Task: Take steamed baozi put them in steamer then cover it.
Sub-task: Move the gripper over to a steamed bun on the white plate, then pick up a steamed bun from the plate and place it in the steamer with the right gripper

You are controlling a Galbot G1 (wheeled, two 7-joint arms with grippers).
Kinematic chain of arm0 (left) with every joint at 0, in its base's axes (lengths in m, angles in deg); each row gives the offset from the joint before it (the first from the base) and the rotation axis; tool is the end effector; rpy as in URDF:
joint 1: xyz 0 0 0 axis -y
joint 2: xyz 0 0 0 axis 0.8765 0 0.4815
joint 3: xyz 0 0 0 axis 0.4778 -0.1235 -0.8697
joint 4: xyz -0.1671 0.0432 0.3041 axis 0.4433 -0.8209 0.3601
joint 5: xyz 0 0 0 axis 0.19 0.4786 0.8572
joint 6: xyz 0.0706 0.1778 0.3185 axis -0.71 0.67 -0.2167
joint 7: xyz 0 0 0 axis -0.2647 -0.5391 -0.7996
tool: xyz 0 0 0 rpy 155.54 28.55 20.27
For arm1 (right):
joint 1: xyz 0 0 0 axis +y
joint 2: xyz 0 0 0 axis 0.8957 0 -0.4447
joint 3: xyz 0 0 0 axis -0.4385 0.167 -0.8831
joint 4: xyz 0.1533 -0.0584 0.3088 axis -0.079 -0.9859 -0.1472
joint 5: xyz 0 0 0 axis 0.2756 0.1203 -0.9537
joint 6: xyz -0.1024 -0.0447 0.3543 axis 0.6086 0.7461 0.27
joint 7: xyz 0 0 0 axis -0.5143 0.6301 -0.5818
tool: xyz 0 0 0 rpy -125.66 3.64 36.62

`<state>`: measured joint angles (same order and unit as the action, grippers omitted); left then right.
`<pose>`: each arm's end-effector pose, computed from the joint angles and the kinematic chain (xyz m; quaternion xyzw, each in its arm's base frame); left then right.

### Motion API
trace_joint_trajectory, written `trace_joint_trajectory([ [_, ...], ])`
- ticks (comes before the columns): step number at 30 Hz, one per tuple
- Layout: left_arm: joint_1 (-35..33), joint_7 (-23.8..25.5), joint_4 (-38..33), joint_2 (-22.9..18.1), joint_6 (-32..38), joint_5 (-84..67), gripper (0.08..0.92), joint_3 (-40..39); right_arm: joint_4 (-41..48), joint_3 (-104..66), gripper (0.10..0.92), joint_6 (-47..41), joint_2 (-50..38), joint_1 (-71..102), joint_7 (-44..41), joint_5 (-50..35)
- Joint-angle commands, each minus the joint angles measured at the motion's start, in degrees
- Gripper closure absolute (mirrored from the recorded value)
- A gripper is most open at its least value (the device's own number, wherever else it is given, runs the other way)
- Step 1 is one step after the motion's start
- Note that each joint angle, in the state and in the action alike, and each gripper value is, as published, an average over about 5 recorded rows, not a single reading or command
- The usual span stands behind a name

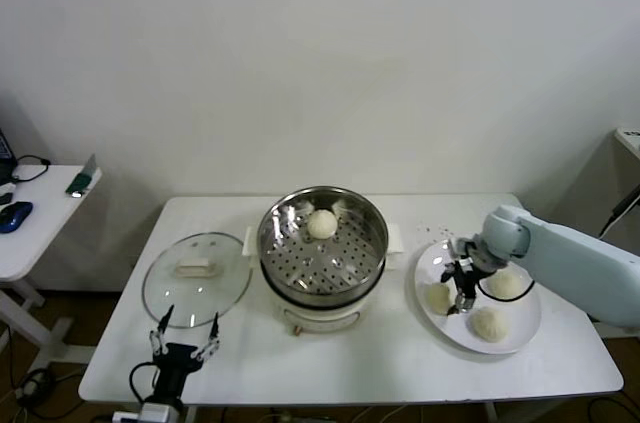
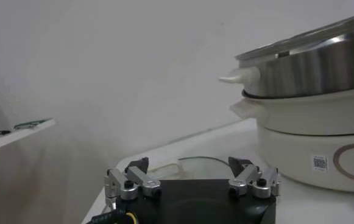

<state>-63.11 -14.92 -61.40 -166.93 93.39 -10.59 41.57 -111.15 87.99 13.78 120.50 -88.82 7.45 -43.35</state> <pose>0.1562 0.0715 -0.3998 0.0007 -0.9855 -0.1511 0.0766 0.5155 -0.1459 -0.2576 0.5251 -0.5585 0.4587 0.4494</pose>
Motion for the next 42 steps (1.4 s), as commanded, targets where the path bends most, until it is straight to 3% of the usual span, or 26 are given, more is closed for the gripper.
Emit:
trace_joint_trajectory([
  [1, -0.1, 0.0, 0.0, -0.1, 0.0, 0.4, 0.177, 0.1, 0.7, -1.0, 0.345, 0.2, 0.4, 1.1, -0.3, 0.3],
  [9, -0.5, 0.0, -0.1, -0.4, 0.3, 0.4, 0.177, 0.2, -0.8, 2.2, 0.355, 0.4, -2.1, -6.2, -0.5, -3.8],
  [19, -1.3, 0.2, -2.3, 0.0, -1.3, -3.1, 0.177, 0.0, -1.7, 22.2, 0.355, 0.8, -0.7, -38.4, -1.9, -21.5],
  [29, -1.2, 0.3, -3.3, -0.4, -1.7, -2.3, 0.177, -1.0, -4.0, 29.1, 0.342, -3.1, 11.1, -52.5, -0.4, -38.6],
  [42, -2.0, 0.3, -4.4, -0.3, -1.7, -1.9, 0.177, -1.0, -0.6, 25.1, 0.330, -7.7, 30.0, -43.5, 4.9, -40.0],
])
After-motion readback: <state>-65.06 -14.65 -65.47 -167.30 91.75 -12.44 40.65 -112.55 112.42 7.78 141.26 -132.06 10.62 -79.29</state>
